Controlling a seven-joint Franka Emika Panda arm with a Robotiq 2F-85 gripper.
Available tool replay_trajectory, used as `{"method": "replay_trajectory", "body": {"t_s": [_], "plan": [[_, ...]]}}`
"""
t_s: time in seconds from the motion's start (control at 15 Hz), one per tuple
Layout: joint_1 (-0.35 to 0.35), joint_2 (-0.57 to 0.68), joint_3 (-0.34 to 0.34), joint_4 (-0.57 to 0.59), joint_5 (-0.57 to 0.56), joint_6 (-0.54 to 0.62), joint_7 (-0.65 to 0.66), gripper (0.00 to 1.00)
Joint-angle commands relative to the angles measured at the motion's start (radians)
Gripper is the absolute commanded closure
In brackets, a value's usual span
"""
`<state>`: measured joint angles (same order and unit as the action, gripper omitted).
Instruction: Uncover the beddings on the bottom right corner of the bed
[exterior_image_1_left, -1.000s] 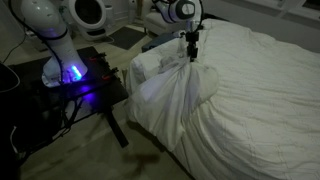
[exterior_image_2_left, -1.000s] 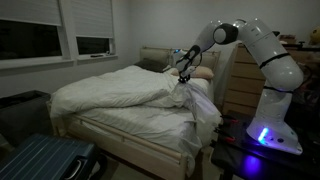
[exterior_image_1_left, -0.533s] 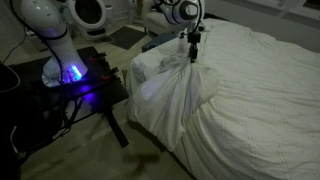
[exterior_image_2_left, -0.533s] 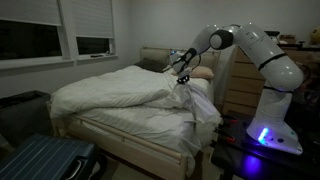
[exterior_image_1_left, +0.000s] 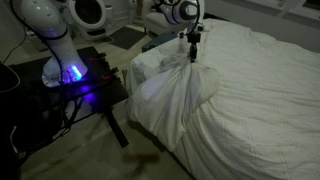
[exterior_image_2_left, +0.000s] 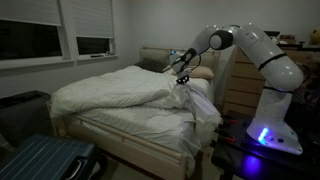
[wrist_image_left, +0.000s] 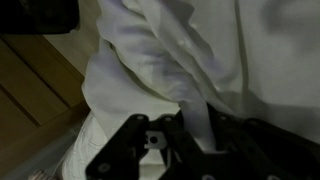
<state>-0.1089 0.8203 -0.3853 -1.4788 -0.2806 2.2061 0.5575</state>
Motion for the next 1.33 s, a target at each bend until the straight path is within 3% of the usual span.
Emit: {"method": "replay_trajectory", "body": {"t_s": [0.0,0.6,1.27], "plan": [[0.023,0.032,-0.017,0.139,0.021,-0.022,0.14,0.97],[-0.017,0.097,-0.046,0.405,-0.003,-0.168,0.371,0.97],[-0.115,0.21,-0.05,0.73,-0.005,-0.314,0.573,0.97]]}}
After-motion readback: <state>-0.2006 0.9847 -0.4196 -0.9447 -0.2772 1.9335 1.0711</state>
